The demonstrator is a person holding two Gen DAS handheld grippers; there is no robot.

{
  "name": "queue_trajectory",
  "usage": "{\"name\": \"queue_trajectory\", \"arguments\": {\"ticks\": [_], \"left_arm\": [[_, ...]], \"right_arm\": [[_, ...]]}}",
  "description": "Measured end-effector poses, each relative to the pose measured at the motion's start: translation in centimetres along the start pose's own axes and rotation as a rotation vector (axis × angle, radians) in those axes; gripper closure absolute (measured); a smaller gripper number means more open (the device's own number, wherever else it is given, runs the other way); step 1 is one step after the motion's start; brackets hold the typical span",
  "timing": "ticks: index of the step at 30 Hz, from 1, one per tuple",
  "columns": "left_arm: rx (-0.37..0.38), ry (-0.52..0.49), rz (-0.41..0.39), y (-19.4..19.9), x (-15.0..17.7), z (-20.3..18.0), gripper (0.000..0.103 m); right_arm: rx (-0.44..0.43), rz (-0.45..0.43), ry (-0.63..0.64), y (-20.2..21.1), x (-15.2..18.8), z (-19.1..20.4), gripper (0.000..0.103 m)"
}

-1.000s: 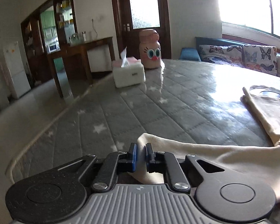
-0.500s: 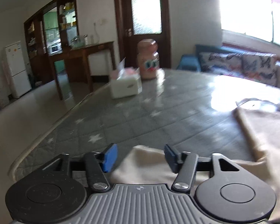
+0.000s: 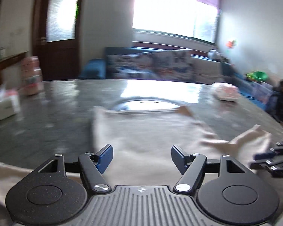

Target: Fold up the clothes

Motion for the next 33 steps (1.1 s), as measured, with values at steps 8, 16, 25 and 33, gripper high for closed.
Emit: {"name": "queue_trajectory", "arguments": {"ticks": [8, 16, 25, 33], "left_arm": [[0.172, -0.066, 0.060, -2.4, 1.8, -7.9, 0.026], [0.220, -0.157, 0.114, -2.8, 4.0, -11.2, 0.025], [0.205, -0.158, 0.150, -3.0, 5.0, -11.4, 0.020], [0.200, -0.167, 0.137, -2.9, 4.5, -11.8, 0.017]], "right_arm": [[0.142, -0.008, -0.144, -0.1, 1.3, -5.3, 0.076], [0.223, -0.055, -0.217, 1.0, 1.2, -9.3, 0.076], [0.409, -0.058, -0.386, 0.9, 2.6, -16.2, 0.076], [0.398, -0.075, -0.456, -0.1, 3.1, -17.4, 0.076]]}}
Point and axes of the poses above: each gripper's, at about its wrist camera, not at the fingertips, and y roughly against the way its jaws point, z to its left, x to its underside, the point moved 5 cm from there along -y, roughly the way its jaws point, and after that the axes turned 6 degrees about -z, right-handed, at the moved point
